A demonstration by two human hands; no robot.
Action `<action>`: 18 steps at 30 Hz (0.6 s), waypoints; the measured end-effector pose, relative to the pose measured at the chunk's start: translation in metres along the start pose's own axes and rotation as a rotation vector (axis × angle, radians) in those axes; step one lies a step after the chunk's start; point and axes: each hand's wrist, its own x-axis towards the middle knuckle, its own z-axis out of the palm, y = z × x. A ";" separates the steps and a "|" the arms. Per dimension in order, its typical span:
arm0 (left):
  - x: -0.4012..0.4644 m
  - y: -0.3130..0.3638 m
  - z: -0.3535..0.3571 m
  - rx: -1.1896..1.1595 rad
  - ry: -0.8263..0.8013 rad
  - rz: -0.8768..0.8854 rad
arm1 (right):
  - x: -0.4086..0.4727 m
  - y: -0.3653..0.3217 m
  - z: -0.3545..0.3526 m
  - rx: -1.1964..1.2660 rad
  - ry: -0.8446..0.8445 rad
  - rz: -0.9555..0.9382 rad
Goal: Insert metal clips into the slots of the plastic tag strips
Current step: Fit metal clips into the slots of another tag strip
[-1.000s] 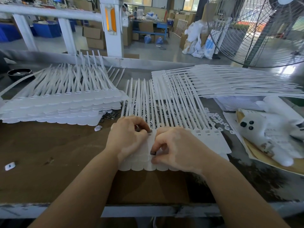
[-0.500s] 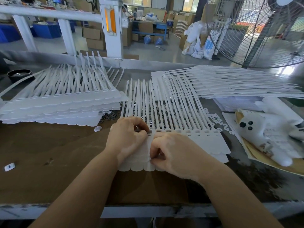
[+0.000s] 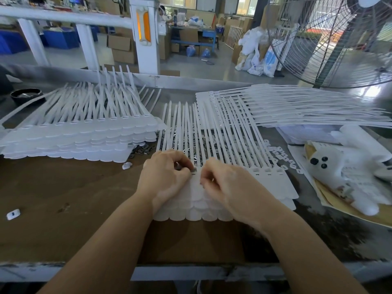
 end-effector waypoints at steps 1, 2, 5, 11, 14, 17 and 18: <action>0.000 0.000 0.000 0.000 -0.001 -0.004 | 0.001 0.004 -0.001 0.074 0.047 0.038; 0.000 0.000 0.000 0.003 -0.002 -0.008 | 0.001 0.009 -0.003 0.126 0.089 0.075; 0.001 0.000 0.000 0.003 -0.006 -0.018 | 0.004 0.024 -0.009 0.192 0.190 0.173; 0.001 -0.001 -0.001 -0.007 -0.021 -0.020 | 0.008 0.047 -0.021 0.356 0.348 0.357; 0.001 -0.001 -0.001 -0.002 -0.028 -0.018 | 0.009 0.052 -0.022 0.386 0.323 0.420; 0.000 0.000 -0.001 -0.003 -0.021 -0.027 | 0.012 0.054 -0.023 0.381 0.321 0.419; 0.000 0.000 -0.001 -0.001 -0.015 -0.031 | 0.012 0.054 -0.023 0.388 0.309 0.409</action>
